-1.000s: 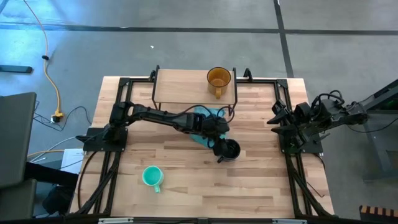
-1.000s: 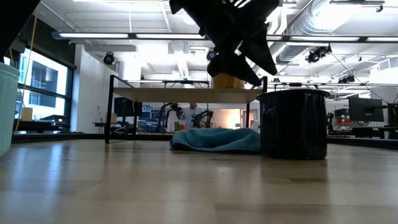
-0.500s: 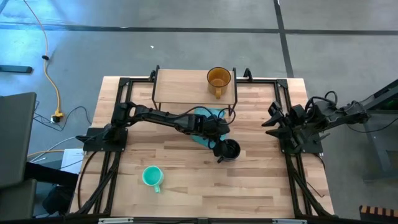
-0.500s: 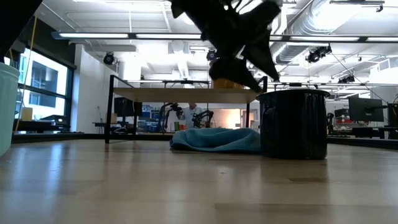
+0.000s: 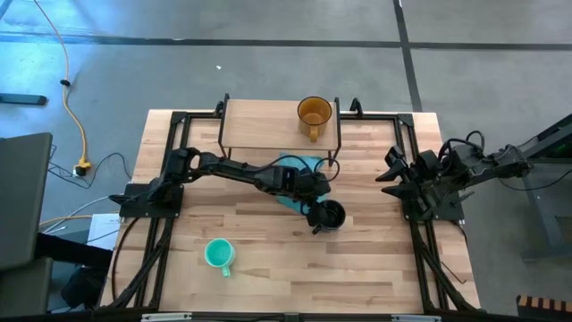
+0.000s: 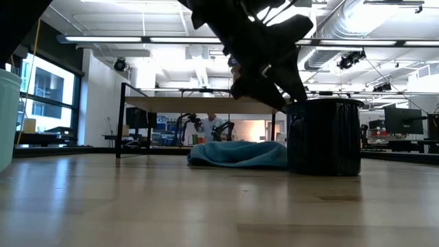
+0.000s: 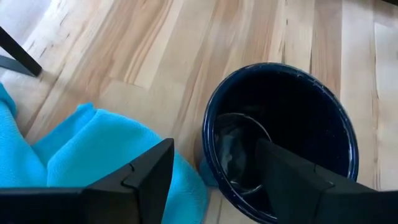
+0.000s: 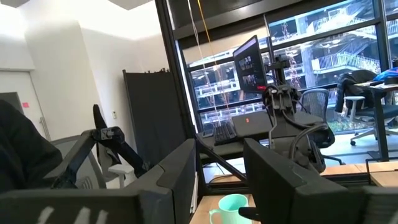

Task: Stack small to large cups/mugs on shelf
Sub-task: Put the dark blue mug on the shelf

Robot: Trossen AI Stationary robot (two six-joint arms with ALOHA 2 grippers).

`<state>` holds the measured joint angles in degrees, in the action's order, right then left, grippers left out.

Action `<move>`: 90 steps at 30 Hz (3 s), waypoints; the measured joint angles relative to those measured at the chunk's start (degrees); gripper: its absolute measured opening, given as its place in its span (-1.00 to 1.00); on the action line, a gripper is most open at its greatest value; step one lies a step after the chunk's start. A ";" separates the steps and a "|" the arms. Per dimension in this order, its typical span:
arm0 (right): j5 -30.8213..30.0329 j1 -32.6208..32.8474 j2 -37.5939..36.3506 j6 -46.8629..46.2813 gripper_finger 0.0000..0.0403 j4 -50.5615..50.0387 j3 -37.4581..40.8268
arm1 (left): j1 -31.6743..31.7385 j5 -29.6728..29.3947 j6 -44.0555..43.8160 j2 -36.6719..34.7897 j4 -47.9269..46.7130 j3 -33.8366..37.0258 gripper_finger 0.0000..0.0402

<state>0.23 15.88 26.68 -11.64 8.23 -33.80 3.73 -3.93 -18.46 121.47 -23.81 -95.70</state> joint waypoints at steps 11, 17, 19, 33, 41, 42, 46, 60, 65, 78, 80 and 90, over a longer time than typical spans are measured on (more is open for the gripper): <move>0.00 0.00 0.00 0.07 -0.36 0.00 0.00 | -0.37 1.82 -1.60 1.50 -0.41 0.04 0.07; 0.00 0.01 0.00 -0.02 -0.36 -0.02 0.00 | -0.52 3.52 -4.66 2.35 -0.31 0.02 -0.04; 0.00 0.01 0.00 -0.04 -0.36 -0.02 0.00 | -0.50 3.46 -5.13 2.45 0.11 0.02 -0.16; 0.00 0.00 0.00 -0.33 -0.36 -0.27 0.00 | -1.66 2.64 -7.80 2.46 -3.39 -0.07 -0.81; -0.02 0.01 -0.02 0.09 -0.36 -0.40 0.00 | -3.33 2.67 -9.12 2.27 -10.21 -0.15 -0.92; -0.02 0.00 -0.01 0.09 -0.36 -0.47 0.00 | -3.58 2.87 -9.50 2.27 -10.80 -0.18 -0.89; -0.02 0.02 0.00 0.09 -0.36 -0.74 0.00 | -4.80 3.51 -10.53 2.78 -14.66 0.15 -0.91; -0.01 0.01 -0.02 -0.14 -0.36 -0.72 0.00 | -6.78 0.70 -10.93 1.93 -16.40 0.11 -0.92; 0.00 0.02 -0.02 -1.41 -0.36 -0.74 0.00 | -6.75 0.31 -10.31 0.32 -12.38 0.10 -0.94; 0.26 0.02 1.13 -3.38 -0.36 -0.67 0.00 | -6.36 -0.12 -12.31 -0.92 -14.64 0.04 -0.68; 0.33 0.02 1.51 -3.37 -0.36 -0.68 0.00 | -6.34 -0.04 -12.92 -0.92 -14.63 0.04 -0.68; 1.95 0.02 3.48 -5.05 -0.36 -0.28 0.00 | -6.32 2.45 -13.38 -0.92 -15.34 0.04 -0.68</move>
<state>2.18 15.90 30.16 -16.69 7.94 -33.80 -2.59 -1.48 -31.83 120.55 -39.16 -95.66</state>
